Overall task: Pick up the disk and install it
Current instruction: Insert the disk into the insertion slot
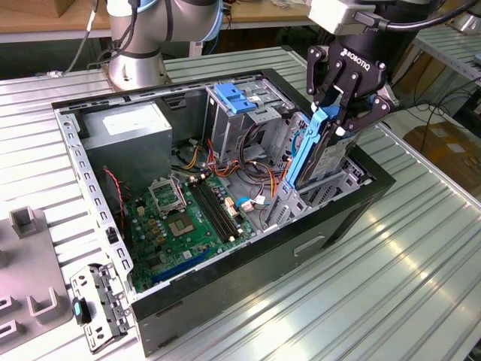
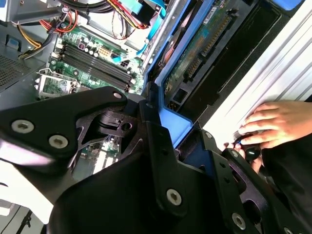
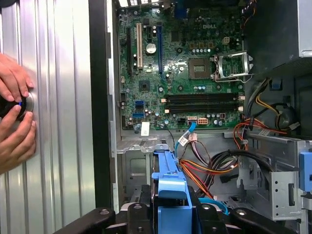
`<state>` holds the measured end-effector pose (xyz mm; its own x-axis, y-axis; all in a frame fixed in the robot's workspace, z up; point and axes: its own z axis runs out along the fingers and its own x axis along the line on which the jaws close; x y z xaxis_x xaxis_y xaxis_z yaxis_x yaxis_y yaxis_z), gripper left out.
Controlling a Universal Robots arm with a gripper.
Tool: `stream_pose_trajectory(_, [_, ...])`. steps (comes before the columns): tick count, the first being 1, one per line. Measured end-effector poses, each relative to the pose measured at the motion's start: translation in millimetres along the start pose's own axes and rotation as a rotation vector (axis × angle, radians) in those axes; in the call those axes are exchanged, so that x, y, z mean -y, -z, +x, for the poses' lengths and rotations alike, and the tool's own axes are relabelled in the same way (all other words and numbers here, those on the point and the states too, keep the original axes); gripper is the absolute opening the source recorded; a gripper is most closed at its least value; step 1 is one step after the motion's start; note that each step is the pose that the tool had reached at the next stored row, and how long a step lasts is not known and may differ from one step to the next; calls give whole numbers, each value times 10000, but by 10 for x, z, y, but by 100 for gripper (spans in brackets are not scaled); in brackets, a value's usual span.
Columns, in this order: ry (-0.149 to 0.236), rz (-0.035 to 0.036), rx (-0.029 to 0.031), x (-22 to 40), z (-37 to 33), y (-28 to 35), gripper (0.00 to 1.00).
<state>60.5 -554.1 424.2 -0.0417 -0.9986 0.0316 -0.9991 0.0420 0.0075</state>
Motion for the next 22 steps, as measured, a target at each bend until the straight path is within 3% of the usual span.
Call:
stream_pose_trajectory(14, [0,-1,-5,2,-10,-297,37])
stream_pose_trajectory(16, [0,0,1,3,-12,-367,37])
stream_pose_trajectory(22, [0,0,0,4,-15,-469,37])
